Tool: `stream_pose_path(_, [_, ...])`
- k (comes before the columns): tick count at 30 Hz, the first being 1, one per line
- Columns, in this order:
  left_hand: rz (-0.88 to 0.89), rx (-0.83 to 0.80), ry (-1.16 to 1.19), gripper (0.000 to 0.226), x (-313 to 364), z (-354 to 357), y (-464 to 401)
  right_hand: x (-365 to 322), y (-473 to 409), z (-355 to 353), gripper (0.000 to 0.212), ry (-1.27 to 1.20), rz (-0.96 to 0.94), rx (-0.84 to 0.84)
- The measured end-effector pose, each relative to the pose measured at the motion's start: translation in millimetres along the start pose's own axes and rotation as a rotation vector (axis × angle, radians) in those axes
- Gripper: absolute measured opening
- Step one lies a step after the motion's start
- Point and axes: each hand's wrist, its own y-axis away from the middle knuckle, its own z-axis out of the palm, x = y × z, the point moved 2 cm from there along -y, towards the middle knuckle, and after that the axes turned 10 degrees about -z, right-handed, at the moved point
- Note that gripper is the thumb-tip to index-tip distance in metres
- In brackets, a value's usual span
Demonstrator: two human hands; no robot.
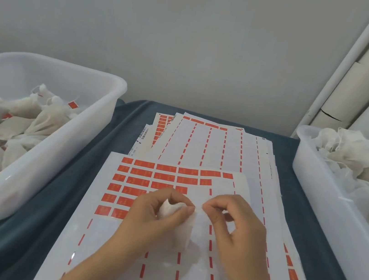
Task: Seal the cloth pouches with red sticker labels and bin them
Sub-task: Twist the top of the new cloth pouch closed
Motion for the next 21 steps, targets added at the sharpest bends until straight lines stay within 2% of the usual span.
stream_pose_path(4, [0.003,0.037,-0.007,0.004,-0.3,-0.7,-1.9,1.6,-3.2,-12.9,0.001,0.012,0.113,0.177])
stream_pose_path(6, [0.025,0.075,-0.001,0.007,0.0,1.4,-3.7,2.6,-2.3,-12.8,0.003,-0.037,0.203,0.23])
stream_pose_path(8, [0.026,0.097,0.003,0.01,2.6,2.7,-4.0,2.6,-1.6,-9.2,0.01,-0.143,0.307,0.216])
stream_pose_path(10, [0.037,0.109,-0.028,0.01,4.1,1.3,-3.0,1.7,-2.8,-5.5,0.019,-0.359,0.387,0.161])
stream_pose_path(12, [0.084,0.187,-0.071,0.032,2.7,-3.2,0.4,0.7,-3.9,-5.6,0.025,-0.569,0.444,0.117])
stream_pose_path(14, [0.101,0.207,0.03,0.034,1.9,-7.9,2.7,0.5,-3.5,-7.7,0.024,-0.684,0.451,0.104])
stream_pose_path(15, [0.076,0.117,0.124,0.034,1.6,-7.7,3.7,-0.2,-3.1,-8.1,0.022,-0.721,0.443,0.097])
stream_pose_path(18, [-0.135,-0.362,0.22,0.051,5.2,4.5,9.3,-3.7,-3.0,-8.7,0.019,-0.783,0.413,0.049])
stream_pose_path(19, [-0.198,-0.442,0.204,0.054,4.3,7.9,8.5,-5.5,-3.4,-8.8,0.018,-0.794,0.397,0.026])
stream_pose_path(21, [-0.281,-0.448,0.241,0.055,2.8,9.9,4.3,-10.6,-4.0,-8.1,0.016,-0.807,0.36,-0.045])
